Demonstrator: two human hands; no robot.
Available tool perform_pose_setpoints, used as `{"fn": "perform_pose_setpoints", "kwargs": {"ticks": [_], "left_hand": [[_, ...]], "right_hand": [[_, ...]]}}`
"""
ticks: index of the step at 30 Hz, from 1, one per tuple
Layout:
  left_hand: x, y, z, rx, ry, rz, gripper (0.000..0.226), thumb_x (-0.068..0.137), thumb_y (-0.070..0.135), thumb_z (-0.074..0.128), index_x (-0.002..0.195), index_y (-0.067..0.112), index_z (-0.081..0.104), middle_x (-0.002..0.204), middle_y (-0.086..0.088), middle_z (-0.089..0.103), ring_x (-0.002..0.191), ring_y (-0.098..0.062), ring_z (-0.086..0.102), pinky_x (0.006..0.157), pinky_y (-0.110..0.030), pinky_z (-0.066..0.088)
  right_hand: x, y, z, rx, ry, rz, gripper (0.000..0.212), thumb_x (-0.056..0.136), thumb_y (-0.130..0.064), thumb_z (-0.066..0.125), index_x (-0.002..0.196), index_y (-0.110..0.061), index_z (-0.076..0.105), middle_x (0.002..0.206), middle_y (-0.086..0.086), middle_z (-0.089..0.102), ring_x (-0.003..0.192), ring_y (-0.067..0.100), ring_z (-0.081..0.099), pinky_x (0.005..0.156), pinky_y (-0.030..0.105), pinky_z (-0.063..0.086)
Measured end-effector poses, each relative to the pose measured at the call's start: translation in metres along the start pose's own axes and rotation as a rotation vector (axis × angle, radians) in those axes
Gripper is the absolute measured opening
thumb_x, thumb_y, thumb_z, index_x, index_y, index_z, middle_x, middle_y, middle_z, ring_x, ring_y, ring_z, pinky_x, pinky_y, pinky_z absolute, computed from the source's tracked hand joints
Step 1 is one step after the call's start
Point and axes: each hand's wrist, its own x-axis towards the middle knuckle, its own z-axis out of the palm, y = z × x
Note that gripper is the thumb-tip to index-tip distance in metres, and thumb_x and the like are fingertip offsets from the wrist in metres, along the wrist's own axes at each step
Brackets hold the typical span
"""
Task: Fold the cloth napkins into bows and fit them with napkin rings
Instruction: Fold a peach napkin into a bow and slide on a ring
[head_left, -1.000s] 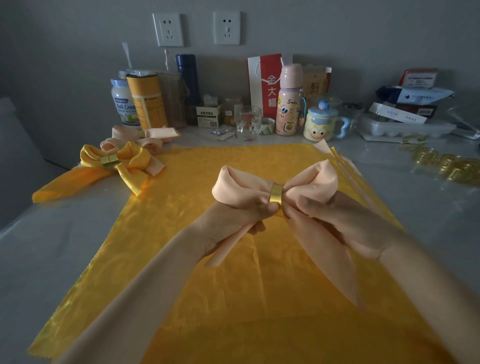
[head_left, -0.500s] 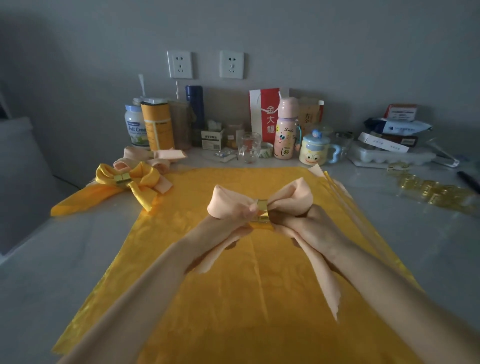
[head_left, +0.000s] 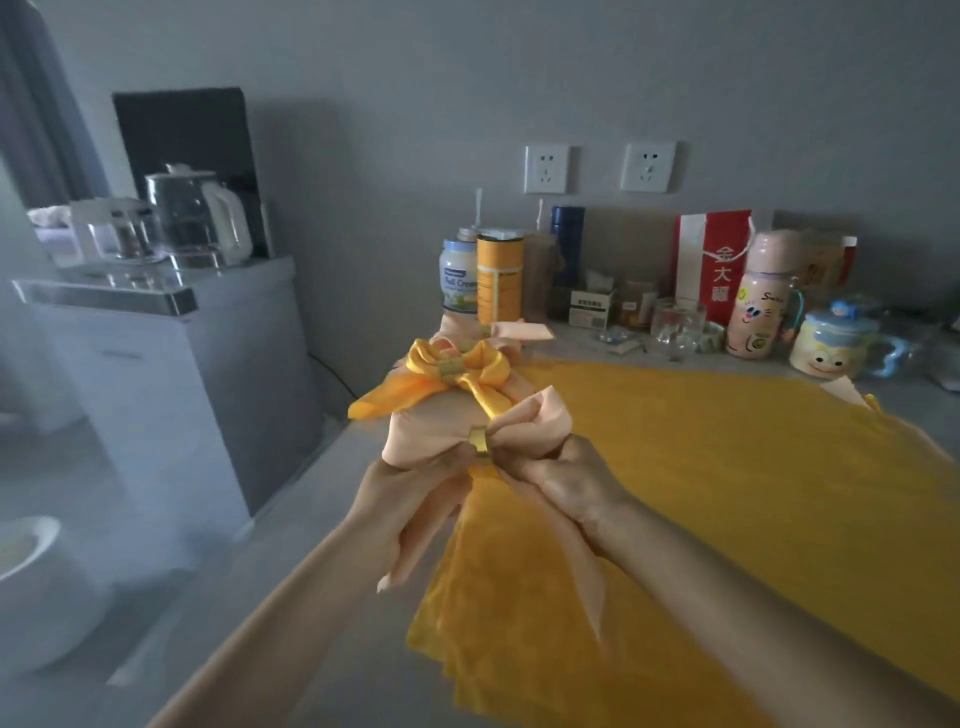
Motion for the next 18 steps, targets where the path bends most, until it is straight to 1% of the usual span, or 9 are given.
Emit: {"fn": "perform_pose_setpoints", "kwargs": {"ticks": [2, 4, 5, 6, 8, 11, 14, 16, 18], "left_hand": [[0.009, 0.000, -0.029, -0.049, 0.067, -0.049, 0.053, 0.060, 0.030, 0.084, 0.099, -0.001, 0.065, 0.088, -0.022, 0.070, 0.078, -0.031, 0.066, 0.075, -0.041, 0.056], [0.021, 0.003, -0.051, -0.084, 0.162, -0.071, 0.031, 0.075, 0.020, 0.077, 0.092, -0.002, 0.063, 0.081, -0.021, 0.069, 0.071, -0.030, 0.066, 0.072, -0.040, 0.056], [0.028, 0.004, -0.057, -0.084, 0.212, -0.075, 0.025, 0.078, 0.018, 0.075, 0.088, -0.001, 0.062, 0.078, -0.019, 0.067, 0.068, -0.028, 0.065, 0.071, -0.039, 0.055], [0.036, 0.005, -0.061, -0.077, 0.256, -0.073, 0.024, 0.079, 0.018, 0.075, 0.085, 0.001, 0.061, 0.076, -0.018, 0.066, 0.066, -0.027, 0.064, 0.070, -0.039, 0.056], [0.055, 0.008, -0.063, -0.050, 0.330, -0.075, 0.025, 0.078, 0.023, 0.076, 0.083, 0.004, 0.059, 0.078, -0.017, 0.066, 0.064, -0.025, 0.065, 0.062, -0.034, 0.057], [0.086, 0.014, -0.061, 0.067, 0.386, -0.072, 0.030, 0.076, 0.030, 0.077, 0.083, 0.009, 0.057, 0.083, -0.014, 0.067, 0.061, -0.022, 0.065, 0.052, -0.027, 0.056], [0.117, 0.021, -0.056, 0.099, 0.387, -0.117, 0.033, 0.074, 0.032, 0.077, 0.081, 0.009, 0.055, 0.076, -0.011, 0.065, 0.055, -0.021, 0.062, 0.058, -0.029, 0.056], [0.136, 0.027, -0.051, 0.106, 0.375, -0.125, 0.031, 0.074, 0.030, 0.077, 0.078, 0.010, 0.054, 0.067, -0.009, 0.064, 0.052, -0.019, 0.059, 0.058, -0.027, 0.054], [0.150, 0.032, -0.046, 0.135, 0.343, -0.131, 0.023, 0.075, 0.024, 0.076, 0.075, 0.010, 0.058, 0.054, -0.004, 0.062, 0.051, -0.017, 0.058, 0.058, -0.025, 0.053]], "right_hand": [[0.014, 0.006, 0.033, -0.047, -0.001, -0.057, 0.017, 0.077, -0.021, 0.076, 0.089, -0.013, 0.069, 0.083, 0.002, 0.069, 0.071, 0.007, 0.065, 0.057, 0.013, 0.048], [0.032, 0.013, 0.062, -0.140, 0.014, -0.112, 0.026, 0.079, -0.029, 0.074, 0.095, -0.010, 0.070, 0.092, 0.005, 0.071, 0.083, 0.013, 0.067, 0.067, 0.018, 0.051], [0.040, 0.017, 0.075, -0.183, 0.026, -0.139, 0.029, 0.081, -0.033, 0.072, 0.097, -0.008, 0.070, 0.094, 0.005, 0.071, 0.086, 0.015, 0.067, 0.070, 0.020, 0.052], [0.049, 0.020, 0.086, -0.210, 0.049, -0.168, 0.030, 0.083, -0.034, 0.070, 0.098, -0.008, 0.070, 0.094, 0.005, 0.071, 0.088, 0.016, 0.067, 0.069, 0.018, 0.051], [0.062, 0.025, 0.102, -0.222, 0.117, -0.215, 0.033, 0.087, -0.036, 0.065, 0.104, -0.008, 0.066, 0.096, 0.003, 0.070, 0.088, 0.013, 0.065, 0.062, 0.006, 0.045], [0.079, 0.027, 0.110, -0.213, 0.216, -0.229, 0.039, 0.089, -0.038, 0.059, 0.111, -0.006, 0.057, 0.094, -0.002, 0.061, 0.077, 0.004, 0.055, 0.054, -0.001, 0.038], [0.103, 0.029, 0.108, -0.240, 0.268, -0.192, 0.043, 0.091, -0.038, 0.055, 0.117, -0.004, 0.055, 0.094, -0.002, 0.057, 0.081, 0.008, 0.051, 0.052, 0.003, 0.038], [0.122, 0.030, 0.109, -0.226, 0.303, -0.183, 0.045, 0.092, -0.040, 0.054, 0.121, -0.006, 0.053, 0.099, -0.002, 0.061, 0.085, 0.009, 0.054, 0.057, 0.007, 0.037], [0.135, 0.031, 0.111, -0.193, 0.343, -0.186, 0.049, 0.092, -0.043, 0.052, 0.126, -0.007, 0.049, 0.111, 0.003, 0.064, 0.095, 0.015, 0.060, 0.063, 0.012, 0.041]]}}
